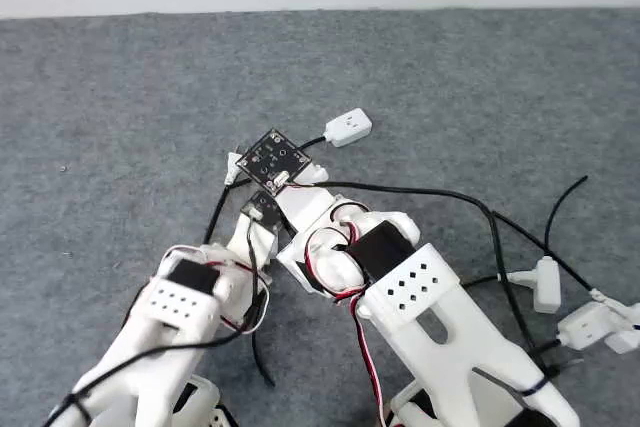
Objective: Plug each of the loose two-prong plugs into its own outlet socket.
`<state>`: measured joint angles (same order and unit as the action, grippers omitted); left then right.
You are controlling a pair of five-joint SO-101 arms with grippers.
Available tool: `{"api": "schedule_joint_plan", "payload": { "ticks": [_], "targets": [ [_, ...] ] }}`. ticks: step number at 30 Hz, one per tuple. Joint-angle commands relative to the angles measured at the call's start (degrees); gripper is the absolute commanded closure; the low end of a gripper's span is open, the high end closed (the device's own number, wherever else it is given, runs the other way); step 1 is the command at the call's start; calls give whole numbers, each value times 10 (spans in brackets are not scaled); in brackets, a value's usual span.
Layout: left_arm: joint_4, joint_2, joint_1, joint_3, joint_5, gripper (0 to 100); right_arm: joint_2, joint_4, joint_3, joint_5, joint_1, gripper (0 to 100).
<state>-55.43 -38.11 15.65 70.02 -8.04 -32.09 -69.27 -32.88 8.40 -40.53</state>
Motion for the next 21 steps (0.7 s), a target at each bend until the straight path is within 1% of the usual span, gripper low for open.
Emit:
{"api": "schedule_joint_plan", "payload": {
  "ticks": [1, 3, 5, 7, 10, 13, 16, 19, 21],
  "targets": [
    [-6, -55, 6, 7, -1, 988, 0, 13, 5, -8, -4, 991],
    [-5, -70, 3, 13, 9, 988, 0, 18, 5, -9, -3, 991],
    [-4, -84, -23, 14, 26, 988, 0, 42, -6, -28, 9, 991],
    [1, -91, -66, 10, 44, 988, 0, 93, -33, -55, 26, 991],
    [43, -105, -127, 11, 76, 988, 0, 182, -77, -107, 54, 991],
    [66, -115, -170, 11, 96, 988, 0, 278, -120, -155, 71, 991],
    [70, -119, -188, 11, 106, 988, 0, 371, -154, -166, 70, 991],
    [70, -118, -188, 11, 111, 988, 1, 426, -164, -167, 58, 991],
    [70, -118, -188, 11, 111, 988, 17, 451, -162, -181, 51, 991]
  ]
}}
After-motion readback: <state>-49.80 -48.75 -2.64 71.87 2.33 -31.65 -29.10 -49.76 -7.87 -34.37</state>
